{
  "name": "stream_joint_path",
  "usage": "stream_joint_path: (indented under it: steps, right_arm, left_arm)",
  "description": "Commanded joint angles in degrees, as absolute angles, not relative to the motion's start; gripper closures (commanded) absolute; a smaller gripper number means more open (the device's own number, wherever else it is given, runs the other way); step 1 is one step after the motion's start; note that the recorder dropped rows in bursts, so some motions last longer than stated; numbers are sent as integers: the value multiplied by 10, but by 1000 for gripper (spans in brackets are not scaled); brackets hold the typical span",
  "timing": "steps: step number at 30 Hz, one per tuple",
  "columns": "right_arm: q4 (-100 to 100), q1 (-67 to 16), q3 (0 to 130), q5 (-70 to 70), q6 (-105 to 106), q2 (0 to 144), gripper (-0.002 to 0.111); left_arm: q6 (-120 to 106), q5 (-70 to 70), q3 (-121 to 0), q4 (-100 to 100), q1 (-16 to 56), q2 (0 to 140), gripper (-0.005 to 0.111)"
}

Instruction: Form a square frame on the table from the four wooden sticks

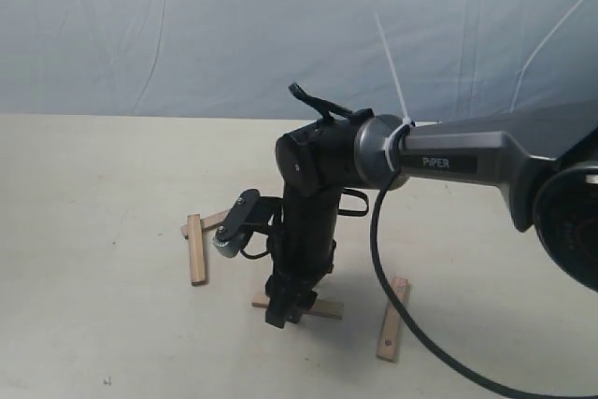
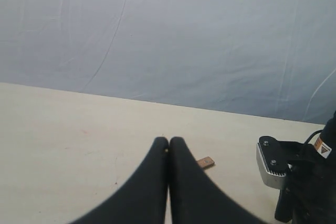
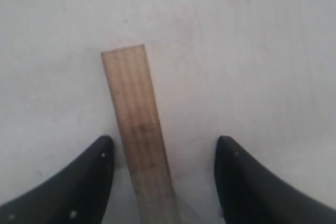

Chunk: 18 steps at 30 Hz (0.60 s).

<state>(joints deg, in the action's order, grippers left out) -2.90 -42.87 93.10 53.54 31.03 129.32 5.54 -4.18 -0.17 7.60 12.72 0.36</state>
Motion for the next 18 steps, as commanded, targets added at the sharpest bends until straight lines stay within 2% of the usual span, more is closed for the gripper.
stream_joint_path:
  steps: [1,3,10,18]
  right_arm:
    - [-32,-429,928,551,296,1298,85]
    - [-32,-429,933,542,244,1292,108]
    - [-29,-429,1023,499,-80,1285,109]
    - [-29,-429,1092,452,-257,1324,109]
  left_arm:
    - [53,-44,0,74,126,0,107]
    - [53,-44,0,74,126,0,107]
    - [53,-43,0,74,126,0,107]
    - [53,-43,0,77,126,0,107]
